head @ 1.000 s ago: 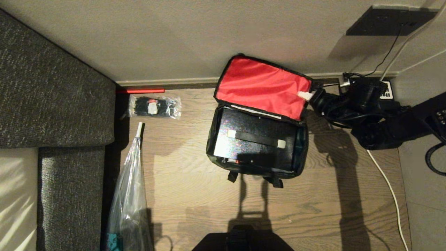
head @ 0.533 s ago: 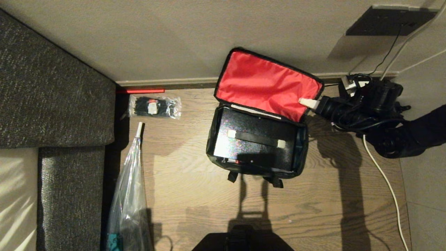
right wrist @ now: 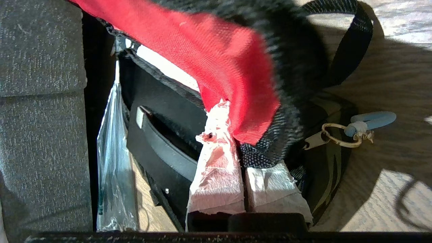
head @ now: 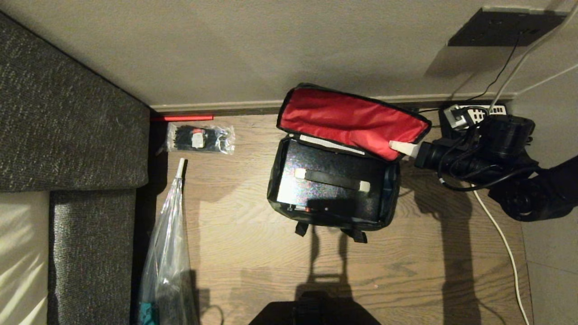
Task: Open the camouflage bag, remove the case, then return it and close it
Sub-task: Close the top of the storage box
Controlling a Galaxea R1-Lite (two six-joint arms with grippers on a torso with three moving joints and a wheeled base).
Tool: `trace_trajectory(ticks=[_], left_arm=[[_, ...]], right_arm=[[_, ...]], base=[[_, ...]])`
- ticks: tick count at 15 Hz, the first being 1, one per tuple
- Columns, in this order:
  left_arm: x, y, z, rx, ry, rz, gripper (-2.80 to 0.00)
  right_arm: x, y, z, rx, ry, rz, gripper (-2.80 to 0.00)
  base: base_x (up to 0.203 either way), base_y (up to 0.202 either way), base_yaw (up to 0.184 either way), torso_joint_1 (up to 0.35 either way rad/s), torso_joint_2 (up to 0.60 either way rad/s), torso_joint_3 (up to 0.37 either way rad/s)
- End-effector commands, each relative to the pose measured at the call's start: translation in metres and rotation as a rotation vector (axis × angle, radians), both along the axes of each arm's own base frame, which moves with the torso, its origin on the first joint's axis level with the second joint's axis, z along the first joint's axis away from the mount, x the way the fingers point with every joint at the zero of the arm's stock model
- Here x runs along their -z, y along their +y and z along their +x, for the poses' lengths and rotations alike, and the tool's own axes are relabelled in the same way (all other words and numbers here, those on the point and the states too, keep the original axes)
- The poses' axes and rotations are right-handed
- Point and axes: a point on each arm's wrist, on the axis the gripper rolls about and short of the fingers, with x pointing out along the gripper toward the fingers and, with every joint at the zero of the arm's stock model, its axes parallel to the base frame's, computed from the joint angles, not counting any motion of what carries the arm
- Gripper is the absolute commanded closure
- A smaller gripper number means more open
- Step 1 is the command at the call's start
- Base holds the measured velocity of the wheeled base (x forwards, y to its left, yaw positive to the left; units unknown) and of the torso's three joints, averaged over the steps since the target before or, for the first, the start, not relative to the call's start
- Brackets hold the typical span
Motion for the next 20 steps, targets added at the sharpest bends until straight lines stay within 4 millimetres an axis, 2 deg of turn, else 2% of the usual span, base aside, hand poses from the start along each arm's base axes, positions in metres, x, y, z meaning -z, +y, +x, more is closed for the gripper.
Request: trace_trajectory(ticks=[1, 4, 9, 10, 17, 20], left_arm=[[0.001, 0.0, 0.0, -0.001, 0.001, -0.001, 0.0], [0.001, 0.0, 0.0, -0.001, 0.001, 0.0, 0.0], [0.001, 0.0, 0.0, -0.001, 0.001, 0.0, 0.0], [0.001, 0.0, 0.0, -0.001, 0.001, 0.0, 0.0], [0.001, 0.0, 0.0, -0.001, 0.001, 0.0, 0.0], [0.001, 0.0, 0.0, -0.001, 0.001, 0.0, 0.0]], right_arm=[[-0.004, 0.0, -0.008, -0.013, -0.009, 0.001, 0.0], [-0.005, 0.0, -0.02, -0.064, -0.016, -0.011, 0.0], [0.012, 0.0, -0.034, -0.122, -0.013, -0.082, 0.0], [0.016, 0.0, -0.036, -0.123, -0.009, -0.096, -2.8], [0.03, -0.001, -0.046, -0.147, 0.006, -0.13, -2.8], [0.043, -0.002, -0.065, -0.187, 0.035, -0.171, -2.8]], base=[[0.0, 0.0, 0.0, 0.0, 0.0, 0.0], [0.0, 0.0, 0.0, 0.0, 0.0, 0.0], [0.0, 0.0, 0.0, 0.0, 0.0, 0.0], [0.0, 0.0, 0.0, 0.0, 0.0, 0.0], [0.0, 0.0, 0.0, 0.0, 0.0, 0.0], [0.0, 0.0, 0.0, 0.0, 0.0, 0.0]])
